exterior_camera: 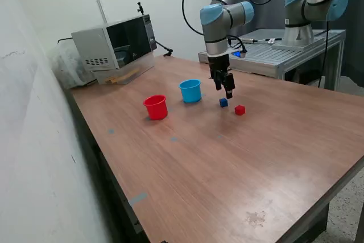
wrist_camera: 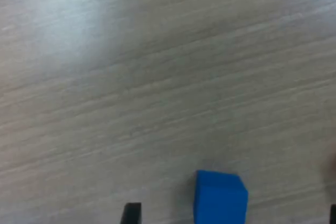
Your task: Place red objects in the red bin, and blue objects in the blue bin.
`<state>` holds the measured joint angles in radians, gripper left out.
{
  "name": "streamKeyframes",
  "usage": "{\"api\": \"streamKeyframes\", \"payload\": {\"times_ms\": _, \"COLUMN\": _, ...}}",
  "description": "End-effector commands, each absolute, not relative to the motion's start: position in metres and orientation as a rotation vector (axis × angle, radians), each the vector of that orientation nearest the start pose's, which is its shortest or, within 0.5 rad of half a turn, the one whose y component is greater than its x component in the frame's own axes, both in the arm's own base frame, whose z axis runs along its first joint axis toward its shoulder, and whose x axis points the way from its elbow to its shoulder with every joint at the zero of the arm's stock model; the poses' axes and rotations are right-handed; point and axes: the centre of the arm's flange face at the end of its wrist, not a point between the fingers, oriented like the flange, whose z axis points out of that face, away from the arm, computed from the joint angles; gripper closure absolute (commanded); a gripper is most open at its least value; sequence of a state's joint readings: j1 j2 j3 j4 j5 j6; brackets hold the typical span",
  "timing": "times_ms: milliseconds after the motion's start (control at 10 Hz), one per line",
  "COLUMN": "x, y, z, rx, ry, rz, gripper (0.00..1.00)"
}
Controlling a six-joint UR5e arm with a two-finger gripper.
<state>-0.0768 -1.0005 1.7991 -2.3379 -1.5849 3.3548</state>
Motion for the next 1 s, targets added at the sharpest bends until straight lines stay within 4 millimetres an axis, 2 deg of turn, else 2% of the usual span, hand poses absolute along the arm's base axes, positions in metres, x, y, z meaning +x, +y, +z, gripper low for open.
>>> {"api": "streamKeyframes", "payload": {"times_ms": 0, "x": -0.609, "y": -0.085, "z": 0.126, "rx": -1.853, "ry": 2.490, "rz": -0.023, "gripper": 0.00}}
{"api": "streamKeyframes", "payload": {"times_ms": 800, "x": -0.611, "y": -0.085, "z": 0.119, "rx": -1.851, "ry": 2.488, "rz": -0.033, "gripper": 0.00}}
{"api": "streamKeyframes", "payload": {"times_ms": 900, "x": -0.611, "y": -0.085, "z": 0.114, "rx": -1.847, "ry": 2.482, "rz": -0.042, "gripper": 1.00}}
